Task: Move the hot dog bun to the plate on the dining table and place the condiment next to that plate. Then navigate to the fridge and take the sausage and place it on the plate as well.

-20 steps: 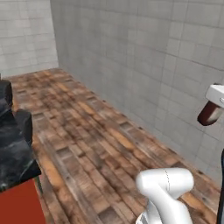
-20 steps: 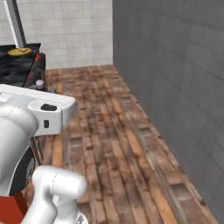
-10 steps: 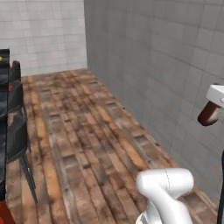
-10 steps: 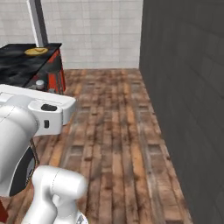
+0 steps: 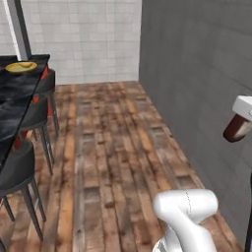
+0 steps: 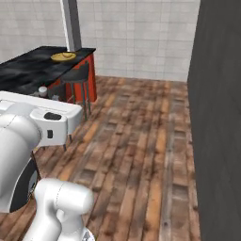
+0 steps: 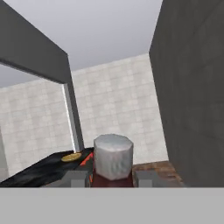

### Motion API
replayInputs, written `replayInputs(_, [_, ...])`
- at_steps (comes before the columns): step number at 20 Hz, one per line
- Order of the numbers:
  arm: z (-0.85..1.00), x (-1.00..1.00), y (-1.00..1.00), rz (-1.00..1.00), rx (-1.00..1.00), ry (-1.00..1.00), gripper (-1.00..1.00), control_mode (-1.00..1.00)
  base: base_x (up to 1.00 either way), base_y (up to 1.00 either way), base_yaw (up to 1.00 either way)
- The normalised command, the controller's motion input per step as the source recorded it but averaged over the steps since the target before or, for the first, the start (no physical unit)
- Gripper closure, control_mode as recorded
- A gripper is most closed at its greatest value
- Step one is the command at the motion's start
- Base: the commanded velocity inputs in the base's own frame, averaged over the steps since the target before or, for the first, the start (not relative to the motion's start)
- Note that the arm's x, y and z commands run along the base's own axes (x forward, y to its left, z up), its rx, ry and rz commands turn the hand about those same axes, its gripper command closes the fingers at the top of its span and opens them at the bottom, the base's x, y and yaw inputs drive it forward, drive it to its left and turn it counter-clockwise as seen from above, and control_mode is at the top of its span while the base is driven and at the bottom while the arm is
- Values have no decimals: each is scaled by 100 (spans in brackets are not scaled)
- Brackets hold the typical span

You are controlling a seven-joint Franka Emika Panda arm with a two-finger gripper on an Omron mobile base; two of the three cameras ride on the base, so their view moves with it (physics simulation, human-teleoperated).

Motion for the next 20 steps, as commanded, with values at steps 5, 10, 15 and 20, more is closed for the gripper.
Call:
replayInputs(5, [0, 0, 0, 0, 0, 0, 100, 100, 96, -45, 48])
replayInputs(10, [0, 0, 0, 0, 0, 0, 100, 100, 96, -47, 47])
replayInputs(15, [0, 0, 0, 0, 0, 0, 100, 100, 95, -50, 46])
replayInputs(20, [0, 0, 0, 0, 0, 0, 100, 100, 83, -59, 44])
